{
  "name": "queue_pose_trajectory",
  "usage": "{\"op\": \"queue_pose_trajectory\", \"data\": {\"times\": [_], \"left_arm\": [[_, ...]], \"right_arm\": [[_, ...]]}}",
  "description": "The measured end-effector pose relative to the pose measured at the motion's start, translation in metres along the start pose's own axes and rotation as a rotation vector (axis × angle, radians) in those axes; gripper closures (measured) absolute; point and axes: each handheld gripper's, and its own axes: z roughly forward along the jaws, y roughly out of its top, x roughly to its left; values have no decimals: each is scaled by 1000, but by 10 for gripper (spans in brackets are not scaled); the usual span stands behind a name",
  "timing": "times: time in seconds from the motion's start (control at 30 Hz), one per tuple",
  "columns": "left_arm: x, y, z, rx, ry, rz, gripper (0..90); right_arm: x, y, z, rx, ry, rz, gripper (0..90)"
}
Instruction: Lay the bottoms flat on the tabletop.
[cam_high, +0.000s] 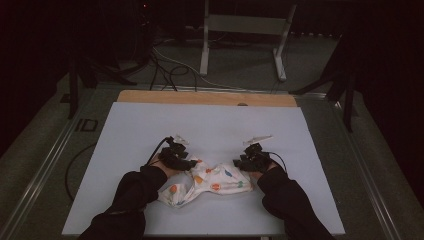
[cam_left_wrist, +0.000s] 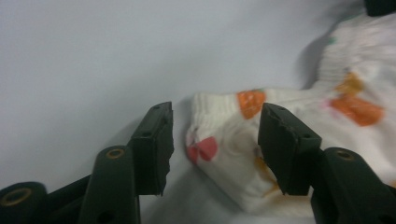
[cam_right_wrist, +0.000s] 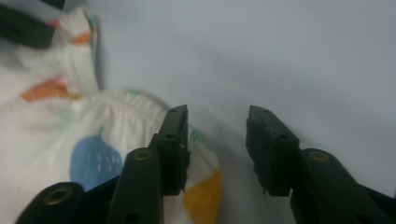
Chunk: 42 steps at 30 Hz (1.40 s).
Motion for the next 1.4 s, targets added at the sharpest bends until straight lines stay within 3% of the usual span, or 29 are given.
{"op": "queue_pose_trajectory", "data": {"times": [0.27,0.43,0.5,0.53,0.6,0.7,0.9,1.13,1.4], "left_arm": [[-4,-4,0,31,10,31,653],[-7,-6,0,29,-18,39,808],[-9,-7,-1,25,-13,46,840],[-9,-7,-1,25,-13,46,851],[-10,-8,-1,14,-10,41,867],[-9,-9,-5,-1,-4,41,883],[-5,-8,-19,-53,28,34,887],[-2,-5,-32,-105,51,22,887],[2,7,-49,-165,62,16,887]], "right_arm": [[8,-16,-3,66,-18,-27,635],[13,-24,-6,40,-66,-52,737],[14,-25,-7,40,-73,-67,821],[14,-25,-7,40,-73,-67,821],[17,-27,-6,36,-65,-81,900],[21,-26,-7,30,-85,-120,900],[19,-19,-16,-28,-81,-117,900],[19,-12,-27,-78,-115,-138,900],[2,9,-32,-137,-120,-108,900]]}}
